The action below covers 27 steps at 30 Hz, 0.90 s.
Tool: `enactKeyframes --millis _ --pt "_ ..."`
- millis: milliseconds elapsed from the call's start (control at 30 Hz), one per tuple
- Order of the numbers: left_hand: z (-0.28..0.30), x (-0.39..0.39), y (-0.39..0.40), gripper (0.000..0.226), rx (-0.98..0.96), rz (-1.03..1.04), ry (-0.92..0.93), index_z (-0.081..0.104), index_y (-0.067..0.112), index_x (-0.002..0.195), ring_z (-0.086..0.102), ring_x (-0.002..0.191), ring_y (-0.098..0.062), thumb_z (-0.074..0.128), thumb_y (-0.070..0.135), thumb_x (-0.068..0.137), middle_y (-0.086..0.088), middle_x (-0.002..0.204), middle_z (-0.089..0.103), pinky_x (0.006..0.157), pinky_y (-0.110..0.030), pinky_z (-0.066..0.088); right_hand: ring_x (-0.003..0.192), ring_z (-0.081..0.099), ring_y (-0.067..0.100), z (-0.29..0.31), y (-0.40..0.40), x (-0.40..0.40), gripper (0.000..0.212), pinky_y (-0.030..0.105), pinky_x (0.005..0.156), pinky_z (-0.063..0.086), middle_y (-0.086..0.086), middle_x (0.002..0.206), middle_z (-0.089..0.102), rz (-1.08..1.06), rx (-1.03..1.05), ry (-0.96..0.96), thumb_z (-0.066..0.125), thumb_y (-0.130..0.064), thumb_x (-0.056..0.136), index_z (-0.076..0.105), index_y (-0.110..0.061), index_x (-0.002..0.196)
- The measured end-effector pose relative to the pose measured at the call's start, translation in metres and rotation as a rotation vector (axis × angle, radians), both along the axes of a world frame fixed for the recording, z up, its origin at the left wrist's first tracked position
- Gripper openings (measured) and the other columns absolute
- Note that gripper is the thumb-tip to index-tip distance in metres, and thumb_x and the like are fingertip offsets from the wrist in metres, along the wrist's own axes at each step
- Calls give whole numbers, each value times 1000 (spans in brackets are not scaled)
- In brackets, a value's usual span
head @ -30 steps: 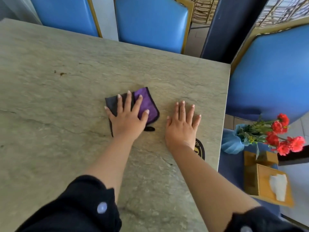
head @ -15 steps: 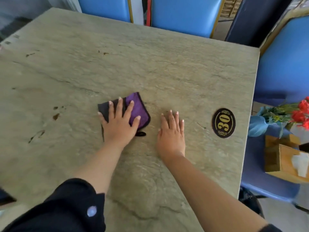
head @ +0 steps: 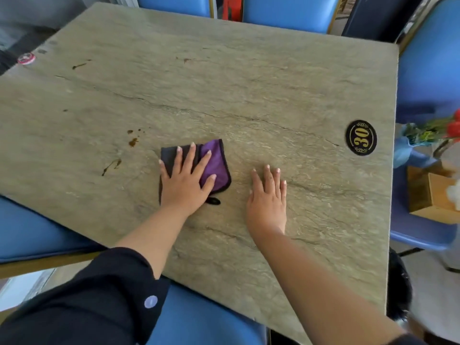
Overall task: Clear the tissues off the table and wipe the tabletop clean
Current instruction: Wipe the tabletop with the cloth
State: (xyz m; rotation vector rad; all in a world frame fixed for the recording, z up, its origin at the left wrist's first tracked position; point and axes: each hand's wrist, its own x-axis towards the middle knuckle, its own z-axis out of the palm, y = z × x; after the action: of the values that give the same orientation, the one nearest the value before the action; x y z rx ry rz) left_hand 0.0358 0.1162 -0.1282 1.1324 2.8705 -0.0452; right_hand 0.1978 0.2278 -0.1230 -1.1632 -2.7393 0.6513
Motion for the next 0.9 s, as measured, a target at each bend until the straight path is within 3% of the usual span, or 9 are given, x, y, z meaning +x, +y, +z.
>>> enactKeyframes --millis 67,133,233,300,367,533,633,767,900 --pt "2 15 -5 66 -46 -81 16 -2 44 151 -6 149 -32 16 66 91 3 163 -8 113 -67 2 148 -18 22 1 -2 1 54 38 121 -11 3 163 -6 -1 -2 -1 26 -20 103 11 -22 154" --pt "6 28 -26 68 -68 -311 6 -5 43 151 -11 149 -31 15 67 91 3 163 -12 112 -68 6 148 -17 23 3 -3 0 53 39 121 -10 3 163 -4 -14 -22 6 28 -17 102 14 -22 154" --pt "14 28 -75 65 -127 -705 -54 1 42 152 -15 149 -27 23 65 94 3 163 -12 115 -63 -3 149 -15 24 5 -14 -5 56 41 121 -9 4 163 -1 -44 -33 9 32 -11 100 17 -21 153" --pt "20 12 -101 63 -163 -825 -75 5 46 151 -14 149 -22 26 66 95 8 163 -10 116 -58 -8 149 -14 25 6 -26 -12 57 41 121 -9 4 163 0 -38 -33 9 34 -11 99 19 -21 153" --pt "21 -13 -114 63 -152 -766 -100 3 51 149 -15 149 -17 26 68 93 13 162 -11 116 -58 -9 149 -14 24 7 -42 -22 54 41 121 -10 4 163 0 -17 -51 16 33 -15 100 20 -21 153" --pt "13 -72 -100 62 -79 -345 -119 -12 61 141 -18 148 -17 11 75 86 18 159 -18 115 -59 -9 149 -14 23 5 -75 -62 55 41 120 -11 3 163 -1 -74 -26 -7 29 -20 101 14 -17 154" --pt "12 -81 -92 64 -41 -214 -118 -10 55 144 -16 148 -21 13 73 87 14 160 -17 115 -58 -10 149 -14 23 4 -89 -90 55 42 120 -10 0 163 -1 -138 -24 -26 27 -21 101 13 -16 154" --pt "13 -75 -131 65 -53 -581 -57 -2 47 150 -15 149 -24 19 67 93 9 162 -11 116 -61 1 149 -13 22 6 -104 -110 55 42 121 -9 -3 163 2 -196 -36 -38 27 -19 101 14 -18 154" --pt "24 -113 -143 64 -112 -957 -132 2 49 150 -18 148 -18 27 67 94 13 161 -13 117 -54 -11 150 -8 20 8 -99 -111 55 41 121 -8 -3 162 9 -188 -13 -13 33 -17 100 20 -20 153"
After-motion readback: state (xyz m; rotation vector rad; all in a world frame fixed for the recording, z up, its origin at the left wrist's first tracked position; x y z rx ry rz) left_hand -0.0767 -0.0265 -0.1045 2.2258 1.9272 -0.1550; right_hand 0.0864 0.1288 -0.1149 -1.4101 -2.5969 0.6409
